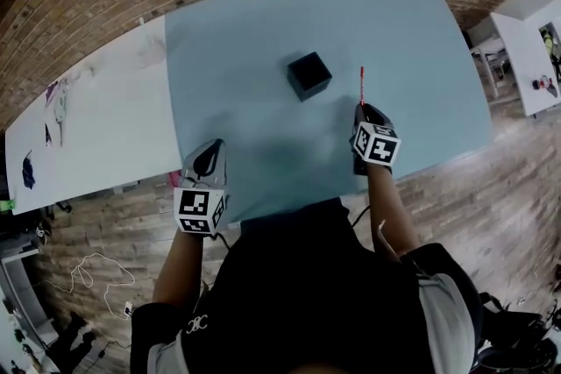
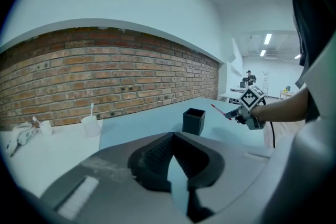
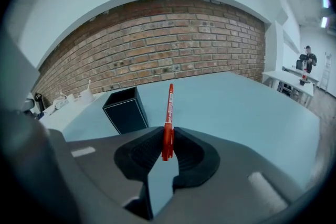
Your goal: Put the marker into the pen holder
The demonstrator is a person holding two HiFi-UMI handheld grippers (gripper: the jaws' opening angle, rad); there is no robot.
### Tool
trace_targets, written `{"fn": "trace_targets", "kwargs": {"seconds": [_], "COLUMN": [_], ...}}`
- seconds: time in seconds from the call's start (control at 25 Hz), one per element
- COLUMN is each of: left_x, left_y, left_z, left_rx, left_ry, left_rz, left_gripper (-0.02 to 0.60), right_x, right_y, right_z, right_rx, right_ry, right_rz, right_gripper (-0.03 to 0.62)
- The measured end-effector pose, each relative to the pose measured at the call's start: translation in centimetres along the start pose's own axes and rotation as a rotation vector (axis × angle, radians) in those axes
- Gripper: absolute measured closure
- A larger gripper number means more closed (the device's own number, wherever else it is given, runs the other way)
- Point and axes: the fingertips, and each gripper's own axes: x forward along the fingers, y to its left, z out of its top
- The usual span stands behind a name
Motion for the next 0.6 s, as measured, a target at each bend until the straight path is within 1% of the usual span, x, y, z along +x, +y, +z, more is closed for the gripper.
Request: {"fn": "trace_targets", "kwargs": {"seconds": [0.12, 0.24, 0.36, 0.44, 0.6], "left_x": [-2.2, -4.0, -5.8, -7.0, -8.9], "left_y": [2.6, 4.8, 6.4, 6.9, 7.6], "left_z": [-1.9, -3.2, -4.1, -4.6, -5.7], "left_rx": [-0.065, -0.083, -0.097, -0.089, -0.052], "left_ry": [-0.015, -0.036, -0.049, -0.06, -0.064], "left_rz": [-0.011, -0.04, -0.088, -0.128, -0.207], "left_gripper": [0.574, 0.574, 0.574, 0.574, 0.574], "right_x": [-1.8, -4.3, -7.4, -9.5, -13.0], "right_y": [2.0, 3.6, 5.5, 6.9, 9.4], "right_z": [0.2, 0.5, 1.0, 0.8, -0.7], "right_rx": [-0.04, -0.073, -0.097, -0.156, -0.283], "right_ry": [-0.011, -0.035, -0.072, -0.082, -0.059], "right_rz": [-0.041, -0.095, -0.146, -0.187, -0.253], "right_gripper": [0.528, 0.526, 0.526, 0.527, 0.526]}}
